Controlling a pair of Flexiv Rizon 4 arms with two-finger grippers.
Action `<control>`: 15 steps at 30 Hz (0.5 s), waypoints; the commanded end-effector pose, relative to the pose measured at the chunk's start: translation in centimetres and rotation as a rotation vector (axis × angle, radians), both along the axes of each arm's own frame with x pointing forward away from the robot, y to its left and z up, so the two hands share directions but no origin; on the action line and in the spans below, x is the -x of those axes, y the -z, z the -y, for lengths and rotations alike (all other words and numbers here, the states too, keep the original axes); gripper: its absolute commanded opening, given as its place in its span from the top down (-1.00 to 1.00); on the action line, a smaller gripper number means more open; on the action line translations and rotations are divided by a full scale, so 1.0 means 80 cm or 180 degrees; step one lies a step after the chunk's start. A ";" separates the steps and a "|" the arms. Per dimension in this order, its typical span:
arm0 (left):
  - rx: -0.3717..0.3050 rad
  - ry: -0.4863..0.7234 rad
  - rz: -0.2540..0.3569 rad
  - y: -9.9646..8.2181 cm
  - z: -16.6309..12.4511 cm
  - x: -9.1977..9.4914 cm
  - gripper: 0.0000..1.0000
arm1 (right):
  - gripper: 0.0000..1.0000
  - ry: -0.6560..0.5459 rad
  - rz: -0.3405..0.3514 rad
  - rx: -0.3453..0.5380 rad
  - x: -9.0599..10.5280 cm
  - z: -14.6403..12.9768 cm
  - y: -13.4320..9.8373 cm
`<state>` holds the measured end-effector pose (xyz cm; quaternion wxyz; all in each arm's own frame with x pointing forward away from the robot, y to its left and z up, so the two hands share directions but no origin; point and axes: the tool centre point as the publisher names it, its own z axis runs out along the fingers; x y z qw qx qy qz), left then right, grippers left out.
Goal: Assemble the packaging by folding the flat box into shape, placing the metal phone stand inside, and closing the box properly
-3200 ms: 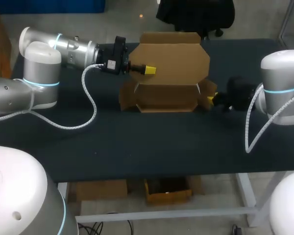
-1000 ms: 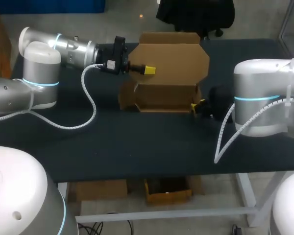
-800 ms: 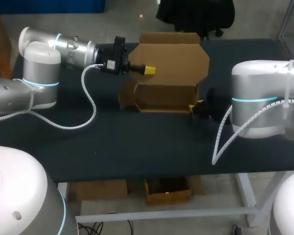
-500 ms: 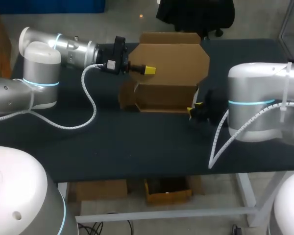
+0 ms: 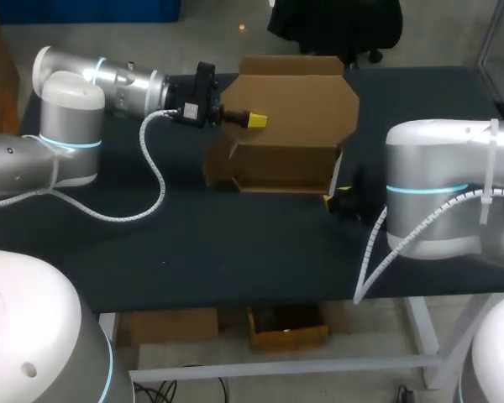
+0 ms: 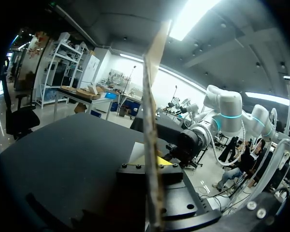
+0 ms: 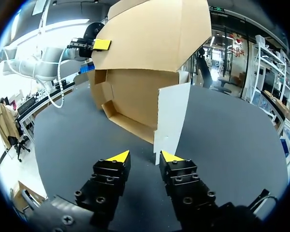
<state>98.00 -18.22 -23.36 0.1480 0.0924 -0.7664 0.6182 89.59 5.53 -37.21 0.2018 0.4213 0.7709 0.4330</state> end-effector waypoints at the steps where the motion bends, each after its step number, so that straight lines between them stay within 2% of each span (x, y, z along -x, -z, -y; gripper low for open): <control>1: -0.0002 0.0005 -0.0002 0.004 0.001 0.000 1.00 | 0.25 0.0031 0.0040 -0.0004 0.021 0.006 -0.001; 8: -0.0002 0.0005 -0.0002 0.004 0.001 0.000 1.00 | 0.25 -0.0002 0.0023 0.0018 0.039 0.022 0.000; 15: -0.0002 0.0005 -0.0002 0.004 0.001 0.000 1.00 | 0.24 -0.0194 0.0059 -0.0033 0.046 0.043 -0.002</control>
